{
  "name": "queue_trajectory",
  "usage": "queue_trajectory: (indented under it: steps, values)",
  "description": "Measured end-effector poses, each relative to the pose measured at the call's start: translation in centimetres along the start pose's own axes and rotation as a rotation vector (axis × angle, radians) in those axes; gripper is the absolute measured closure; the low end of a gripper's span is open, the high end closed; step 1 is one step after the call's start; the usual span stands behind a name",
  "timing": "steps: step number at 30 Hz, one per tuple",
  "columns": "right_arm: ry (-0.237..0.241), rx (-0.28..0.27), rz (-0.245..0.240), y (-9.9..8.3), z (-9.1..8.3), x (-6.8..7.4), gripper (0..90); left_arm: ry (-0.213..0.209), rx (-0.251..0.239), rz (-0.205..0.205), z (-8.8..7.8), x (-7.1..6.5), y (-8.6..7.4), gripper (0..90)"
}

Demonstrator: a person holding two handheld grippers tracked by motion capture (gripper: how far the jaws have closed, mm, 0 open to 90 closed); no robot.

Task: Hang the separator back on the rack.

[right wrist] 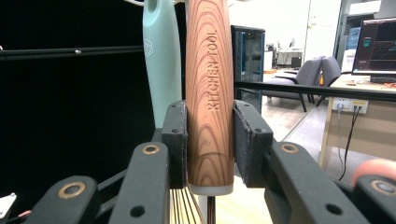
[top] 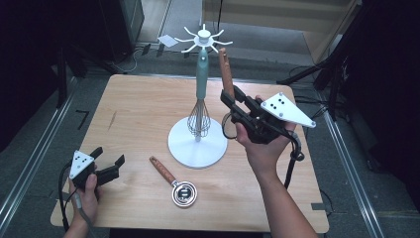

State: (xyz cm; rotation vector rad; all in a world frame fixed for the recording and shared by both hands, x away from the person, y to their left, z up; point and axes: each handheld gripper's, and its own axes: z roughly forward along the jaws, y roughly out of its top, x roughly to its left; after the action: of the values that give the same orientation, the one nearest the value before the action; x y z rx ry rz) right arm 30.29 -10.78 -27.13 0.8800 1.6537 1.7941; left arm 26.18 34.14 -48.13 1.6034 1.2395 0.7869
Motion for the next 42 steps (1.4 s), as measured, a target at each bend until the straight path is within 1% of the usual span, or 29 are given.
queue_trajectory:
  steps: [22, 29, 34, 36, 42]
  values:
    - [0.002, -0.002, 0.006, -0.27, 0.55, 0.0, 70.0, 0.0, -0.001, -0.001, 0.01, -0.02, 0.0, 14.4]
    - [0.014, -0.003, 0.01, -0.35, 0.61, -0.09, 69.9, 0.001, 0.0, 0.002, 0.01, -0.02, 0.0, 14.4]
    - [0.033, 0.013, 0.036, -0.37, 0.67, -0.22, 69.5, 0.002, 0.0, 0.002, 0.02, -0.03, 0.0, 14.4]
    - [0.027, 0.021, 0.033, -0.39, 0.78, -0.23, 69.4, 0.002, 0.0, 0.003, 0.02, -0.02, 0.0, 14.4]
    - [0.029, 0.03, 0.031, -0.33, 1.02, -0.21, 69.4, 0.001, -0.001, 0.002, 0.01, -0.03, 0.0, 14.4]
